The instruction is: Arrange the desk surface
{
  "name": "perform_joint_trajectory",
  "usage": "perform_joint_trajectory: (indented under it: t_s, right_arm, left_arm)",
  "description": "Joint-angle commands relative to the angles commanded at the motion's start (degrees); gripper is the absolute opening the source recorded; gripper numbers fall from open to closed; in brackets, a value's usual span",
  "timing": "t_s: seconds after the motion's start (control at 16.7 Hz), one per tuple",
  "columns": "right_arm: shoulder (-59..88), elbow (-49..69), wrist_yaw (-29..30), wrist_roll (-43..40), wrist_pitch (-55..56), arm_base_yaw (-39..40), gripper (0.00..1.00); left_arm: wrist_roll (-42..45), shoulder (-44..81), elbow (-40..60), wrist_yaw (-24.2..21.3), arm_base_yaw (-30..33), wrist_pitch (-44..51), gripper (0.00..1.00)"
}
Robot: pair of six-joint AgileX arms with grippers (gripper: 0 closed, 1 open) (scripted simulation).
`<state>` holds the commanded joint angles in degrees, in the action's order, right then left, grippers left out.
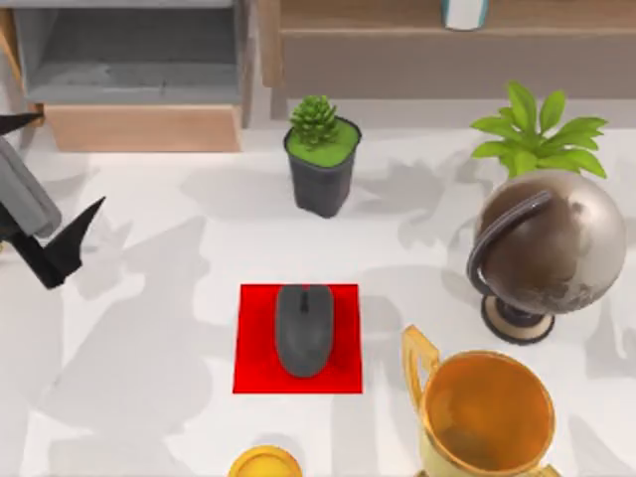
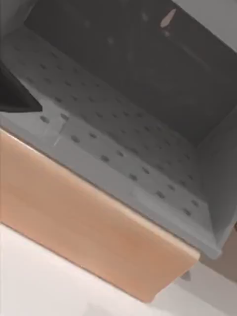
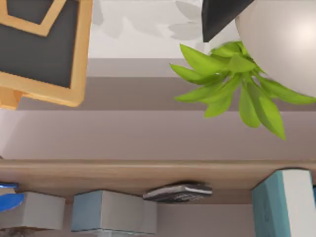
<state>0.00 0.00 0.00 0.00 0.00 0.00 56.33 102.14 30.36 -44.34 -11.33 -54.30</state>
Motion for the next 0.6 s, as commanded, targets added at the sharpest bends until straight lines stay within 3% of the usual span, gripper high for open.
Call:
perform_joint_trajectory:
  t_s: [0.18,0.36,0.6]
  right_arm:
    - [0.0,0.0,0.0,0.0,0.0,0.0,1.0]
    - [0.0,0.0,0.0,0.0,0.0,0.0,1.0]
    - [0.0,0.0,0.0,0.0,0.0,0.0,1.0]
  left_arm:
    - [15.94,2.35,-6.25,-2.6,-12.57,-15.6,1.0]
    - [27.54,7.1,-8.13,-1.99,-22.88,-26.75,1.0]
    - [34.55,11.74,-5.5,0.56,-29.61,-33.7,1.0]
